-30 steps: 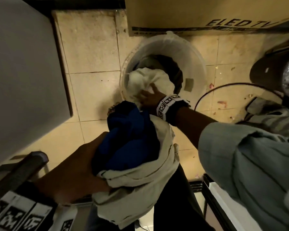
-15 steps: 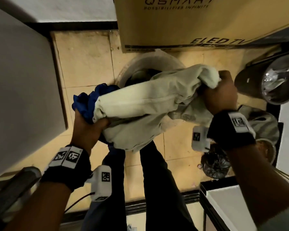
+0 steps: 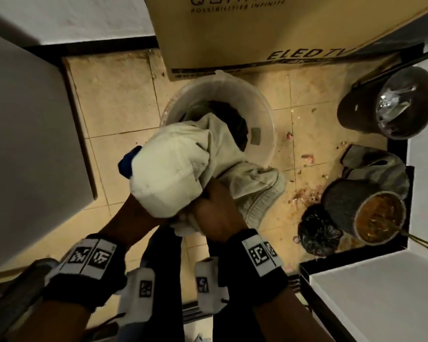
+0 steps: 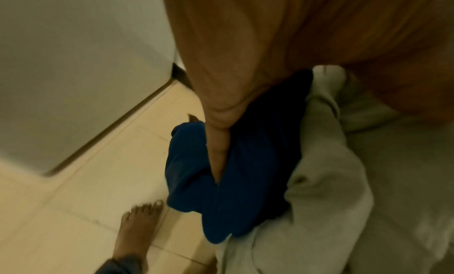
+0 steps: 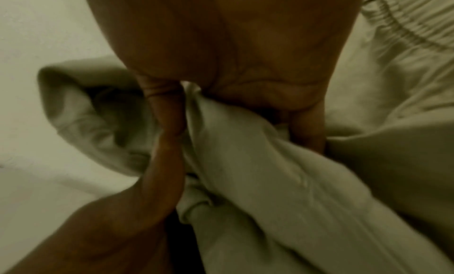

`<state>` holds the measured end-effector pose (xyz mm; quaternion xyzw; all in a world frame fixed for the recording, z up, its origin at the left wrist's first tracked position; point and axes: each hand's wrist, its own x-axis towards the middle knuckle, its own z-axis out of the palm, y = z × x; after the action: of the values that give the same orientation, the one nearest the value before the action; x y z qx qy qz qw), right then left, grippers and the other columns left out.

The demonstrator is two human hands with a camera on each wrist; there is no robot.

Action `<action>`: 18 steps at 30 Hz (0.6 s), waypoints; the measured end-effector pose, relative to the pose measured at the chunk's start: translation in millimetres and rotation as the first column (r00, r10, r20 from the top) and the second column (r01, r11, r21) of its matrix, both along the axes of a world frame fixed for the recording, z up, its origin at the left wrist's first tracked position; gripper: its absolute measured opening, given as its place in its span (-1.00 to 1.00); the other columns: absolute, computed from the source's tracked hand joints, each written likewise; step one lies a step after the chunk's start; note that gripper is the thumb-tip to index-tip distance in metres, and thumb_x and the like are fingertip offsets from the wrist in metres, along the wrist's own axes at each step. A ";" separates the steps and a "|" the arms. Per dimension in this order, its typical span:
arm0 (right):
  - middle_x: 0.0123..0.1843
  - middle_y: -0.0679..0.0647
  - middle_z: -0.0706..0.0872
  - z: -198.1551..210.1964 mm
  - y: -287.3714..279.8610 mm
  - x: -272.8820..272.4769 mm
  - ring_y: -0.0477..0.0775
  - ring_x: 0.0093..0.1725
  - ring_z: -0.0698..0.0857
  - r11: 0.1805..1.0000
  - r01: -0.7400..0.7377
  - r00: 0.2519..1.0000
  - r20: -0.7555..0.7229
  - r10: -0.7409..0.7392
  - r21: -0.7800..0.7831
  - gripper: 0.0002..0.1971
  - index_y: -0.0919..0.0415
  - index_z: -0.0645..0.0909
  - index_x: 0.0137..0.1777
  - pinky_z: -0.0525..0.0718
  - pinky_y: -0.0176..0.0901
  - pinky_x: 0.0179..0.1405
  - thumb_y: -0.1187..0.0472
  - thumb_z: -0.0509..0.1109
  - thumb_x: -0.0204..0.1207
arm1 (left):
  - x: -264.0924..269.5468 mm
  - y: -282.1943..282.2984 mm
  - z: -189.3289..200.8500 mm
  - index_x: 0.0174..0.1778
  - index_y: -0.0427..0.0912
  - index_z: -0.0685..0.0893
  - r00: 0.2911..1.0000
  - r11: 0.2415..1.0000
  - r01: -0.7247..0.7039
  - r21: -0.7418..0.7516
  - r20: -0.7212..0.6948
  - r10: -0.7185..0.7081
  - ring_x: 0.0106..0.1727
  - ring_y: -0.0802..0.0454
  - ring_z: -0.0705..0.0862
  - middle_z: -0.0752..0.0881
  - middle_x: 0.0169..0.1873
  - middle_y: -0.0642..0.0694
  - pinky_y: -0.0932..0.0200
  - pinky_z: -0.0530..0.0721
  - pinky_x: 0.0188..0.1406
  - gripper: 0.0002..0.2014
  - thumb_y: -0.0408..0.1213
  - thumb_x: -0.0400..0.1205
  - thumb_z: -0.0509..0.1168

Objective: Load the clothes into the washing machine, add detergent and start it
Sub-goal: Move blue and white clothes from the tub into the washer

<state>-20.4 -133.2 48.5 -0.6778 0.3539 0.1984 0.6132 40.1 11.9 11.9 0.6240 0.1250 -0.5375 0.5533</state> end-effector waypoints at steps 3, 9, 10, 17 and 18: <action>0.22 0.15 0.73 -1.5 -0.2 3.3 0.33 0.24 0.64 0.953 0.173 0.982 -0.120 -0.148 0.248 -0.65 -0.14 0.67 0.00 0.54 0.38 0.31 -0.20 0.26 0.29 | -6.7 0.7 0.8 0.20 -0.26 0.63 0.993 0.993 0.108 -0.055 0.051 -0.105 0.06 0.07 0.76 0.81 -0.04 0.01 0.04 0.74 0.10 0.12 0.24 -0.27 0.71; -0.05 -0.02 0.82 11.7 6.0 3.1 0.07 0.00 0.77 0.705 0.390 0.920 -0.220 -0.325 0.593 -0.87 -0.04 0.78 -0.10 0.73 0.00 0.09 0.07 0.40 0.45 | -20.1 5.4 10.3 0.25 0.42 0.60 0.966 0.999 -0.025 0.043 0.258 0.013 0.10 0.73 0.51 0.60 -0.02 0.73 0.55 0.45 0.19 -0.43 -0.11 0.36 0.57; -0.07 -0.04 0.81 14.9 5.2 3.2 0.02 -0.06 0.78 0.706 0.352 0.936 -0.220 -0.276 0.615 -0.87 -0.06 0.77 -0.08 0.76 -0.11 -0.08 0.06 0.39 0.45 | -20.8 8.1 12.7 0.11 0.57 0.63 0.963 0.997 -0.037 0.061 0.270 0.019 0.17 0.65 0.52 0.59 0.00 0.73 0.38 0.44 0.30 -0.51 -0.05 0.34 0.51; 0.30 0.10 0.70 47.2 25.6 -25.2 0.14 0.12 0.77 0.742 0.383 0.892 -0.013 -0.451 0.551 -0.61 -0.14 0.61 0.26 0.79 0.15 -0.07 0.19 0.36 0.44 | -16.5 26.4 12.5 0.10 0.34 0.71 0.958 0.968 -0.228 -0.103 0.151 0.242 0.21 0.16 0.70 0.75 0.16 0.24 0.16 0.69 0.07 -0.40 0.10 0.10 0.61; 0.17 0.07 0.76 53.6 30.2 -30.2 0.08 0.05 0.80 0.864 0.401 0.881 0.129 -0.455 0.305 -0.69 -0.03 0.66 0.18 0.82 0.15 -0.10 0.21 0.37 0.44 | -17.4 25.1 10.7 0.12 0.32 0.71 0.954 0.965 -0.239 -0.109 0.156 0.254 0.18 0.19 0.71 0.75 0.16 0.24 0.24 0.71 0.00 -0.44 0.03 0.16 0.58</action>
<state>-50.6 -102.9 102.1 -0.5081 0.4034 0.0350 0.7602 22.8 37.1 22.6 0.6216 0.1305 -0.4143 0.6519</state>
